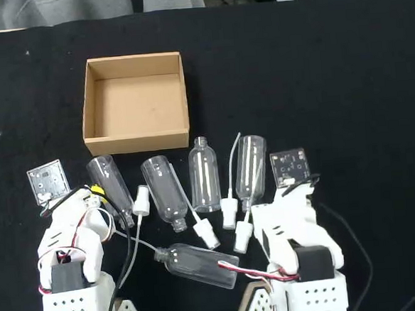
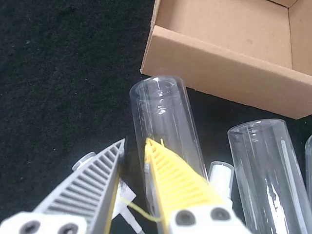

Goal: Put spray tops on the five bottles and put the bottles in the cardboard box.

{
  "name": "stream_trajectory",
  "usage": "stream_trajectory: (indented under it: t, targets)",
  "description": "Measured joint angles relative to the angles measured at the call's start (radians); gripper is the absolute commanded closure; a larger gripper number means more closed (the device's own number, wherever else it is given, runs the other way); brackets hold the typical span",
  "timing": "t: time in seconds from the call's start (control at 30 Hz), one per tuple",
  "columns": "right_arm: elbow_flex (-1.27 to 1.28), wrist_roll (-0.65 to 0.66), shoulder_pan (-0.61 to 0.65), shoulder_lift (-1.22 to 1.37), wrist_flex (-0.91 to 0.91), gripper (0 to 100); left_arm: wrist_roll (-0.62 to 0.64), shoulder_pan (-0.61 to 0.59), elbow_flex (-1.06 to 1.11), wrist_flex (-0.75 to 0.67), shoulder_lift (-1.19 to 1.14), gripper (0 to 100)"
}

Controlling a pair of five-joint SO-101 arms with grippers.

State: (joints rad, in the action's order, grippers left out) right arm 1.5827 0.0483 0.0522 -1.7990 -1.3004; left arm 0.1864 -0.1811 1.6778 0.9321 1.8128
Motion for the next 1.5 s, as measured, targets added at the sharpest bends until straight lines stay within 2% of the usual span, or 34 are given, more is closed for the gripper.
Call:
stream_trajectory:
  t: [0.1, 0.27, 0.4, 0.53, 0.93, 1.13, 1.5]
  targets:
    - [-0.038, 0.100, 0.000, 0.000, 0.000, 97.6, 0.000, 0.000, 0.000, 0.000, 0.000, 94]
    - [-0.098, 0.339, 0.000, 0.000, 0.031, 97.7, 0.000, 0.000, 0.000, 0.000, 0.000, 94]
    - [-0.158, 0.397, 0.000, 0.000, 0.052, 97.2, 0.000, 0.000, 0.000, 0.000, 0.000, 94]
    - [-0.218, 0.399, 0.000, 0.000, 0.054, 96.8, 0.000, 0.000, 0.000, 0.000, 0.000, 94]
    - [-0.425, 0.399, 0.000, 0.000, 0.057, 82.4, 0.000, 0.000, 0.000, 0.000, 0.000, 94]
    - [-0.549, 0.318, 0.000, 0.002, 0.057, 75.3, 0.000, 0.000, 0.000, 0.000, 0.000, 94]
    - [-0.753, 0.189, 0.002, 0.393, 0.058, 74.7, 0.000, 0.000, 0.000, 0.000, 0.000, 94]
